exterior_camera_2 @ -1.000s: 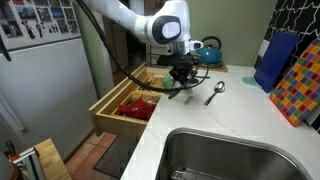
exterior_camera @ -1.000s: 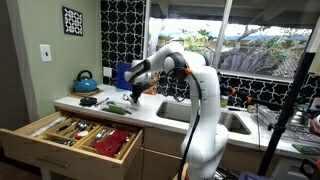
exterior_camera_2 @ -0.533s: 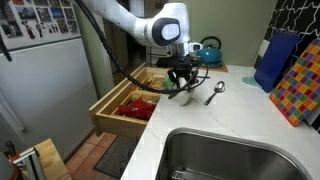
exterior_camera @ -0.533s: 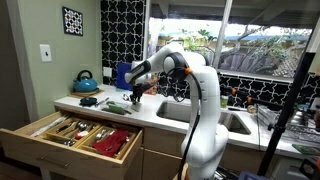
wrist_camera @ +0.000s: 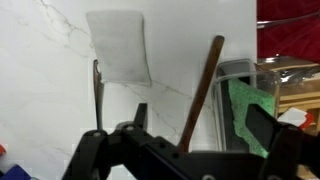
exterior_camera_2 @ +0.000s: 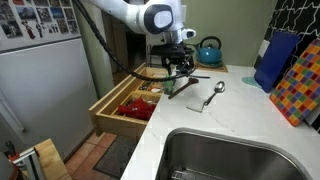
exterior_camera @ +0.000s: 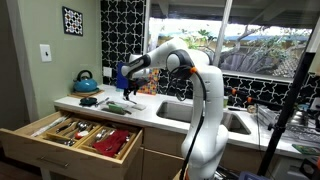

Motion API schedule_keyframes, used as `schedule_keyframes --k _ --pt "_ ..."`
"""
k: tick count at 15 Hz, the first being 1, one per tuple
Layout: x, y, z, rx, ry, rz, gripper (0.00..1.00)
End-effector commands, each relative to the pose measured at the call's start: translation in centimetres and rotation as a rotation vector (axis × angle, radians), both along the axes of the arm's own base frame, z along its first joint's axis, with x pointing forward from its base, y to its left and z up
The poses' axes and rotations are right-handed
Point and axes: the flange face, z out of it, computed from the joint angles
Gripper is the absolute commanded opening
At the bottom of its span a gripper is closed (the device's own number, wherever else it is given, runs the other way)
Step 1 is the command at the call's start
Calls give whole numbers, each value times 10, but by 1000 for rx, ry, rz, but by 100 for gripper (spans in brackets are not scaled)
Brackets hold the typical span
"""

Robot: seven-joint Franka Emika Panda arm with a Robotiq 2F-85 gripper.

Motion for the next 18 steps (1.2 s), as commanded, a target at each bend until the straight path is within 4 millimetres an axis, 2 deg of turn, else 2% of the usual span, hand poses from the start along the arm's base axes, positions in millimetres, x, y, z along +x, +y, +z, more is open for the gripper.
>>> schedule_keyframes --k 1,8,18 --pt "5 23 -2 61 10 25 100" --pt "32 50 -22 81 9 108 100" --pt "55 52 -45 27 22 172 100"
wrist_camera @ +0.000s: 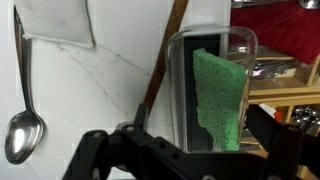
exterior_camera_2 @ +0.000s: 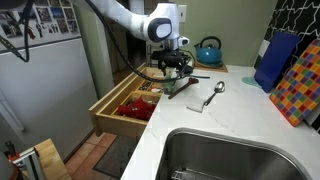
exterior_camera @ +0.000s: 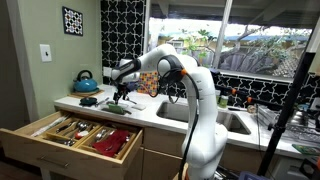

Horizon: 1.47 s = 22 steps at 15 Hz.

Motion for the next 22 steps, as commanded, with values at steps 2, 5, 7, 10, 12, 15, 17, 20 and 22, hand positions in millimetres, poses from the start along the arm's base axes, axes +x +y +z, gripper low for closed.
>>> schedule_keyframes --k 2,5,7,10,12,15,17,20,22 --pt "10 2 -10 -33 -4 34 100" --pt "12 0 -14 -53 -4 38 100" --pt "11 -1 -16 -61 -1 40 100" --pt "12 -5 -16 -79 4 41 100" --pt "12 -9 -14 -96 3 37 100" --pt "13 -18 -11 -120 -3 24 100" --pt "14 -26 -9 -134 -4 13 100" --pt "14 -32 -7 -149 -7 1 100" --pt "15 -35 -7 -157 -8 -6 100"
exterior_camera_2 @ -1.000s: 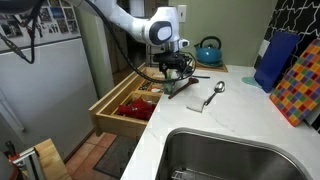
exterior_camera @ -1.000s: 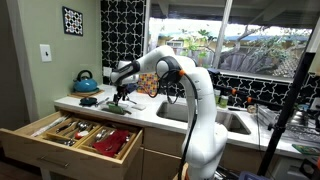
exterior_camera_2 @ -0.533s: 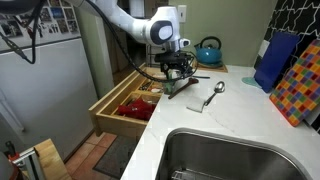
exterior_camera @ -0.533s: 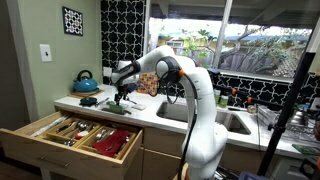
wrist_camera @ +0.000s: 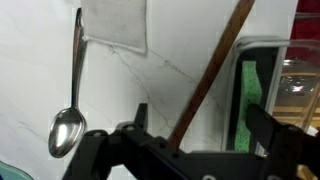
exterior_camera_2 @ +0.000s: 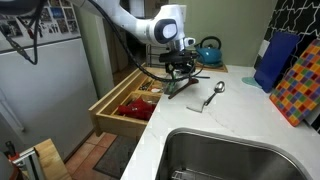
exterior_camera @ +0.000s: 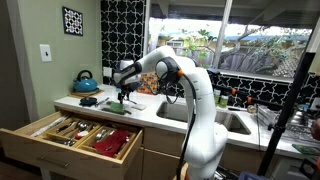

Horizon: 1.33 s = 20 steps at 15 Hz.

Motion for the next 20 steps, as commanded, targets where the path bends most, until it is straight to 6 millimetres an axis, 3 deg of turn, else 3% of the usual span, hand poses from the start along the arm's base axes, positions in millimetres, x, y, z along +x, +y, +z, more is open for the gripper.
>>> schedule_keyframes --k 1,9,13,20 --pt "4 -5 -4 -25 -1 -19 100" --pt "7 8 10 -14 -24 -3 100" --pt "8 24 18 32 -13 30 100" --pt "18 51 11 121 62 83 99"
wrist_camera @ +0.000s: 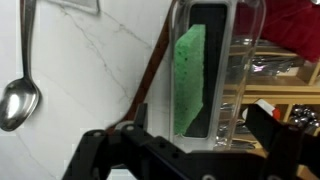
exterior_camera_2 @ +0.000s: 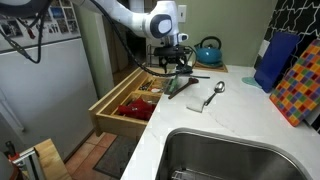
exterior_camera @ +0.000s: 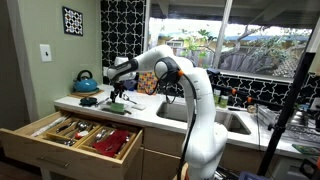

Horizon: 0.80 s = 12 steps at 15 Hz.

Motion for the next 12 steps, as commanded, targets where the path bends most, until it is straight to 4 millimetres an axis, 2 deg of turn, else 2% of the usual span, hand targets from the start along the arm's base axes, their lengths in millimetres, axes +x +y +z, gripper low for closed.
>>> schedule_keyframes --k 1,3,5,6,8,12 --pt "6 2 -5 41 57 18 93" --pt "7 0 -7 41 77 10 83" --pt "8 -3 -10 46 92 5 82" --pt "8 -4 -11 49 98 3 74" --pt "8 -7 -14 56 104 1 78" --pt "10 -15 -13 63 106 -13 79"
